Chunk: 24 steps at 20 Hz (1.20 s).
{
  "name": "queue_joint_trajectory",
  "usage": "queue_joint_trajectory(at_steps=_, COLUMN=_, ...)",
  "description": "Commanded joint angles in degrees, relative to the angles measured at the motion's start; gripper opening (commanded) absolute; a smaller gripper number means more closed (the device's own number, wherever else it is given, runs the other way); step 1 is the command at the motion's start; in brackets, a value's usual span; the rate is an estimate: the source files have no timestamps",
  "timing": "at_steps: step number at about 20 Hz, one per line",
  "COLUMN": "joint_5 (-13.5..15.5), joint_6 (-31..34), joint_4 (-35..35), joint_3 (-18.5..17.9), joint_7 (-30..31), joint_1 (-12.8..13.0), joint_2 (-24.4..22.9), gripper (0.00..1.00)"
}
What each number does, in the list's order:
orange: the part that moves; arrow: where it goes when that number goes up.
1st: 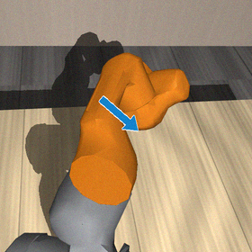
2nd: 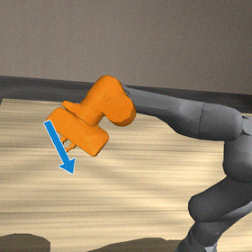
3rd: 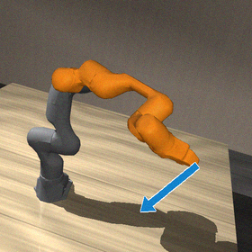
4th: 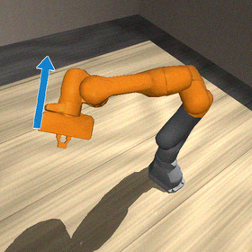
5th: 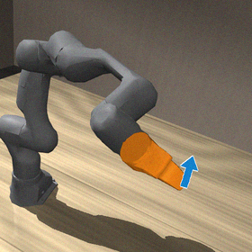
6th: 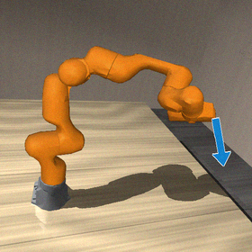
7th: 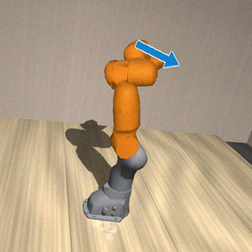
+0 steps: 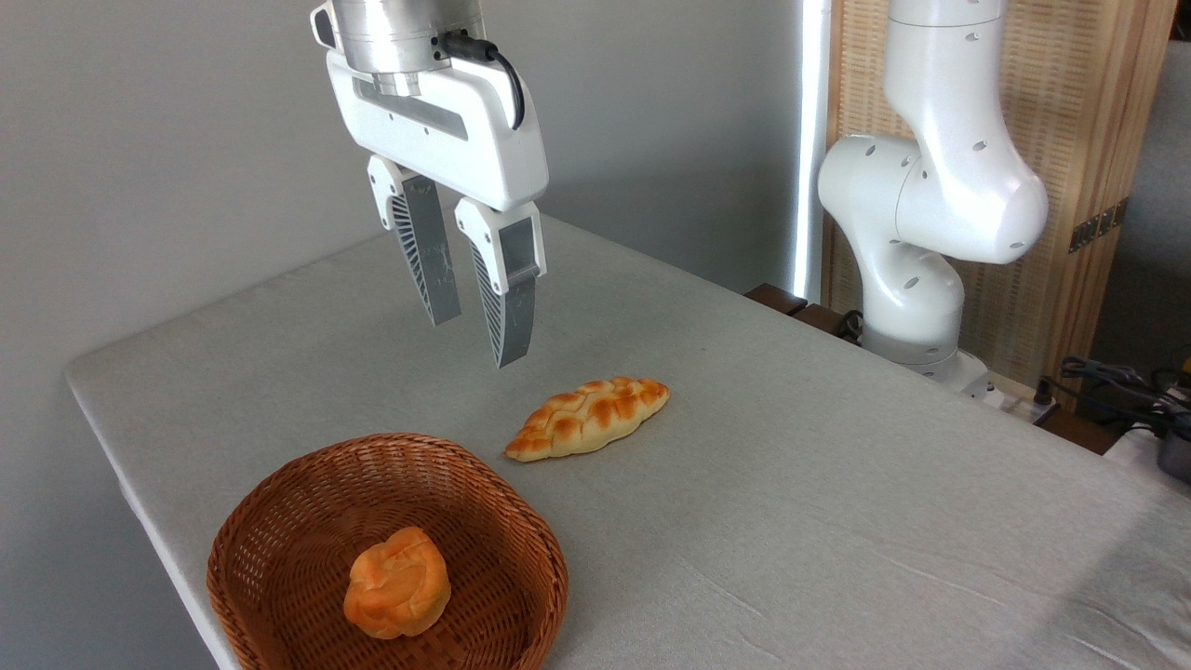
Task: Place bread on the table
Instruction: 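Lower the open gripper into the wicker basket over the round bun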
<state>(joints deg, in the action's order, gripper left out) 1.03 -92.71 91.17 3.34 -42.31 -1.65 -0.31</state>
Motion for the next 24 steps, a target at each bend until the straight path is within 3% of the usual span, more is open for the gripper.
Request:
queue_joint_trajectory(at_steps=1, joint_5=1.08, joint_6=0.26, joint_4=-0.99, joint_3=-0.35, joint_7=0.12, joint_1=-0.11, joint_2=0.4, gripper=1.0)
queue_joint_trajectory(at_steps=11, joint_5=0.99, joint_6=-0.62, joint_4=-0.99, joint_3=-0.35, joint_7=0.38, joint_1=-0.11, joint_2=0.49, gripper=1.0)
queue_joint_trajectory(at_steps=20, joint_5=0.29, joint_6=-14.94, joint_4=-0.2, joint_3=0.79, joint_7=0.12, joint_1=-0.02, joint_2=6.99, gripper=1.0)
queue_joint_trajectory(at_steps=24, joint_5=0.02, joint_6=-18.03, joint_4=1.82, joint_3=1.32, joint_7=-0.23, joint_1=-0.02, joint_2=10.84, gripper=1.0)
